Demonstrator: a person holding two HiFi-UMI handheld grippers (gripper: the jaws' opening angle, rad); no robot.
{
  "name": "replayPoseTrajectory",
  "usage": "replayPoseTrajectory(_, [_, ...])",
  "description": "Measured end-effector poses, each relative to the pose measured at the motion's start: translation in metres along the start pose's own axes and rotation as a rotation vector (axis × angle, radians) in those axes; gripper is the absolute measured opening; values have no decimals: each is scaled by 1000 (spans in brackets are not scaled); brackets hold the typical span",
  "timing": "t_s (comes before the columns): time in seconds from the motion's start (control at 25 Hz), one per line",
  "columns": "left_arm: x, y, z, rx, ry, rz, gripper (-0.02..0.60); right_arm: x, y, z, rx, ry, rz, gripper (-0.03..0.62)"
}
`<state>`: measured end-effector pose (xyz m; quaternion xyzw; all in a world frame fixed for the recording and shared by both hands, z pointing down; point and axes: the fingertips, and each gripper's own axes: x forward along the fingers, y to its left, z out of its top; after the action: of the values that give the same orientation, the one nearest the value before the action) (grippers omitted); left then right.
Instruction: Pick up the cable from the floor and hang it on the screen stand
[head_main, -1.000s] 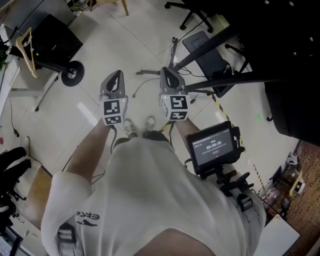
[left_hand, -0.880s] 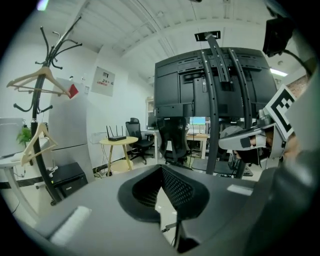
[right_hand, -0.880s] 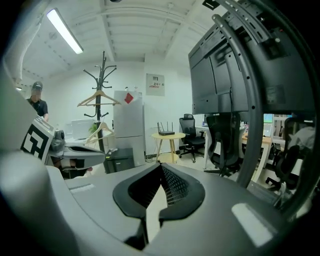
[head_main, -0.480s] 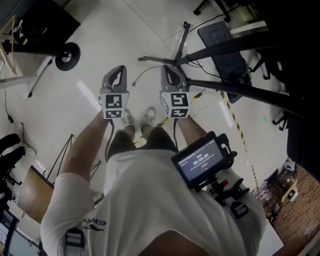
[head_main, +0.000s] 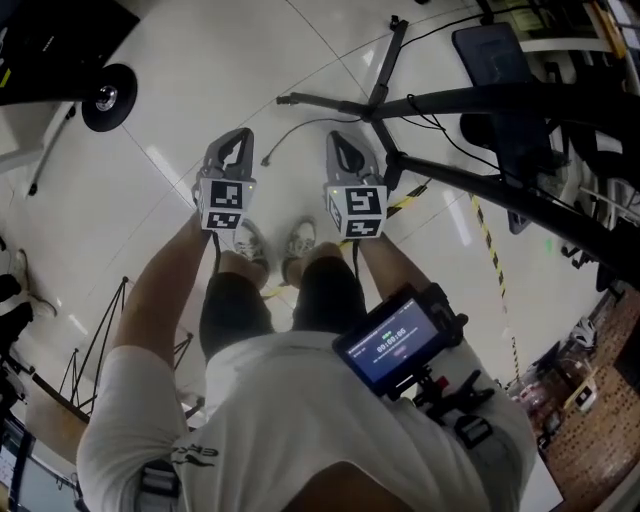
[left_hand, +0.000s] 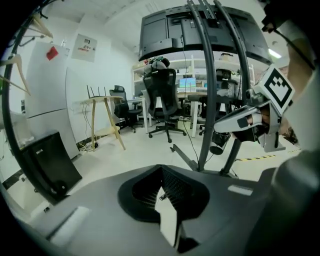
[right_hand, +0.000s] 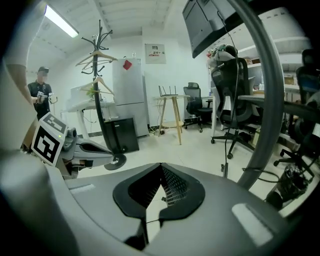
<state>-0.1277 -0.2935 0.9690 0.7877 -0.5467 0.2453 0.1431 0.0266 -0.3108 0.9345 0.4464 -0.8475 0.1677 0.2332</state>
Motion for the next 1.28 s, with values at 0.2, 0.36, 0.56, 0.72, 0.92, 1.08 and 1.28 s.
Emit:
replayPoseTrajectory(0.2, [64, -3, -89, 16, 48, -69, 2, 52, -11, -74, -9, 6, -3, 14])
replayPoseTrajectory(0.36, [111, -6, -160, 21, 84, -116, 3, 93, -20, -131, -13, 5, -9, 14])
replayPoseTrajectory(0.56, [159, -28, -250, 33, 146, -192, 3, 139, -33, -197, -20, 7, -10, 14])
replayPoseTrajectory(0.72, [184, -55, -310, 53, 215, -288, 5, 165, -40, -241, -19, 22, -22, 14])
replayPoseTrajectory(0.92, [202, -89, -362, 102, 322, -412, 89, 178, -46, -276, 2, 32, -37, 14])
replayPoseTrajectory(1.08, [205, -107, -386, 155, 390, -467, 144, 177, -50, -287, 14, 31, -57, 14])
replayPoseTrajectory(1.28, [212, -114, -403, 196, 445, -452, 147, 173, -57, -294, 22, 35, -77, 14])
